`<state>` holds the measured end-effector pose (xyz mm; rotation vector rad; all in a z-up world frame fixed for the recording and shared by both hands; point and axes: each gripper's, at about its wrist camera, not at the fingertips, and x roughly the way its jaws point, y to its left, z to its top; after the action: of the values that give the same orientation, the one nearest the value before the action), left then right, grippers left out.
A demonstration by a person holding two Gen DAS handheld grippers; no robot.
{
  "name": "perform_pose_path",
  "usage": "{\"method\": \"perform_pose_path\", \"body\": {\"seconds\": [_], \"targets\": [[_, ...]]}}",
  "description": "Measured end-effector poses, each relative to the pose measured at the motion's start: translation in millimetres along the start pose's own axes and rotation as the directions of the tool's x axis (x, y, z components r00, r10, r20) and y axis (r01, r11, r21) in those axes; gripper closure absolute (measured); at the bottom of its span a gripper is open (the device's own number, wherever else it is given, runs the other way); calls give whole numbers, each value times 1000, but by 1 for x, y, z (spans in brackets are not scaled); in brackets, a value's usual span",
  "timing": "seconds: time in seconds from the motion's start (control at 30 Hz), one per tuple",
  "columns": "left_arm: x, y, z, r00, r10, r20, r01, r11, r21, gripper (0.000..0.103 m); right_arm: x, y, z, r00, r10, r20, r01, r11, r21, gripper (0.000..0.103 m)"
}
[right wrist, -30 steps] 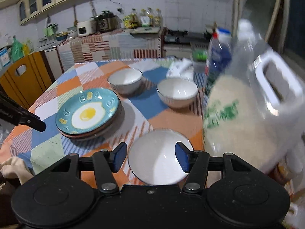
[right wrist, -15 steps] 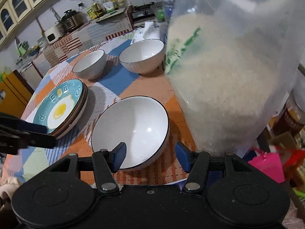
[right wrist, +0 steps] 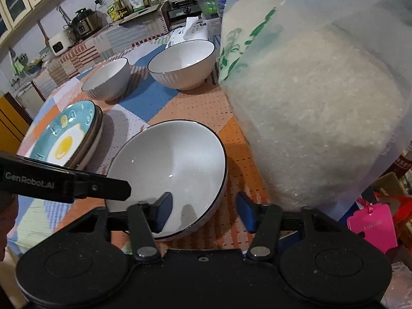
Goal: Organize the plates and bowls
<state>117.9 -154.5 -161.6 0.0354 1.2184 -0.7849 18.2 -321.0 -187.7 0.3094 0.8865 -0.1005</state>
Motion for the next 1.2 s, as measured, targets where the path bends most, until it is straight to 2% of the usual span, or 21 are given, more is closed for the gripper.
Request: {"method": "perform_pose_path", "body": {"seconds": [0.03, 0.07, 0.17, 0.23, 0.33, 0.53, 0.77, 1.2], "targets": [[0, -1, -1, 1000, -1, 6, 1, 1000, 10, 75, 1, 2, 0, 1000, -9, 5, 9, 1000, -4, 69], [1, -3, 0, 1000, -4, 6, 4, 1000, 28, 85, 1, 3, 0, 999, -33, 13, 33, 999, -1, 73], [1, -5, 0, 1000, 6, -14, -6, 1000, 28, 88, -1, 3, 2, 998, -47, 29, 47, 999, 5, 80], [-1, -3, 1, 998, 25, -52, -27, 999, -36, 89, -1, 6, 5, 998, -61, 25, 61, 998, -5, 83], [-11, -1, -5, 998, 27, -61, -33, 994, -101, 89, -1, 11, 8, 999, -46, 14, 46, 999, -16, 85], [-37, 11, -15, 998, 51, -36, -55, 991, -119, 89, -9, 24, 14, 1000, 12, 11, -11, 999, -48, 86], [-59, 24, -21, 993, 115, -31, -117, 988, -99, 89, -6, 50, 22, 996, 82, -23, -84, 990, -109, 86], [-39, 43, -19, 990, 115, -82, -126, 980, -157, 88, 27, 63, 30, 991, 100, -86, -114, 979, -169, 87]]}}
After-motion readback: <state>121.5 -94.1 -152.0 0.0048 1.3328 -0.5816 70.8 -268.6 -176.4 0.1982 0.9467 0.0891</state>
